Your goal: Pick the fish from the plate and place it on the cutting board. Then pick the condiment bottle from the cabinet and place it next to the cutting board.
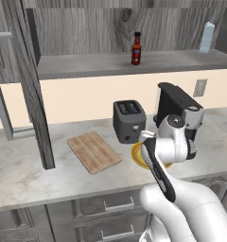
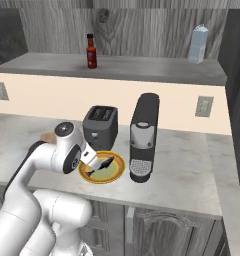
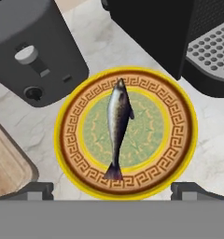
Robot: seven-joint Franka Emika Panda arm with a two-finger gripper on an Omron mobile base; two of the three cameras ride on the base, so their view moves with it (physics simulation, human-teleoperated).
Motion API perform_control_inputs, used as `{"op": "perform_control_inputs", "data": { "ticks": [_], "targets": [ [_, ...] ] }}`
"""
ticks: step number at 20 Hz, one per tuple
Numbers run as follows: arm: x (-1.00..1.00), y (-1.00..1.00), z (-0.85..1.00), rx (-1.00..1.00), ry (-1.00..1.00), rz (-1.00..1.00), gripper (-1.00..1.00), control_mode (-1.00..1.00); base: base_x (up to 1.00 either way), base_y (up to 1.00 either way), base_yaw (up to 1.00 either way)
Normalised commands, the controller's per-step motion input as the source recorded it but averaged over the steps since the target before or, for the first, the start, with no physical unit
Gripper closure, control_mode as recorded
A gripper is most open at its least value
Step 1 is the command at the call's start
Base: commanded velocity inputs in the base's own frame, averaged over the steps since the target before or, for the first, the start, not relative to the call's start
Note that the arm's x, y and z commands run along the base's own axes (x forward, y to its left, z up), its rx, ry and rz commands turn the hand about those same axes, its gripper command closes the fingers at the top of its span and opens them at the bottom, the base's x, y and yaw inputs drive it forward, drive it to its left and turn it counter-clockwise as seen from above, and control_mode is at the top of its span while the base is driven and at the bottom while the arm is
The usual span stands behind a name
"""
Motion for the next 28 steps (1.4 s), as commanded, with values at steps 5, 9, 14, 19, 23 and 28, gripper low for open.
{"op": "perform_control_inputs", "data": {
  "ticks": [5,9,14,19,23,28],
  "targets": [
    [0.0,-0.07,-0.32,0.0,0.0,0.0,-1.0,-1.0,0.0,0.0,0.0],
    [0.0,-0.09,-0.35,0.0,0.0,0.0,-1.0,-1.0,0.0,0.0,0.0],
    [0.0,-0.07,-0.35,0.0,-0.01,0.0,-1.0,-1.0,0.0,0.0,0.0],
    [0.0,-0.01,-0.34,0.0,-0.05,0.0,-1.0,-1.0,0.0,0.0,0.0],
    [0.0,0.0,-0.38,0.0,-0.09,0.0,-1.0,-1.0,0.0,0.0,0.0],
    [0.0,0.0,-0.37,0.0,-0.11,0.0,-1.0,-1.0,0.0,0.0,0.0]
  ]
}}
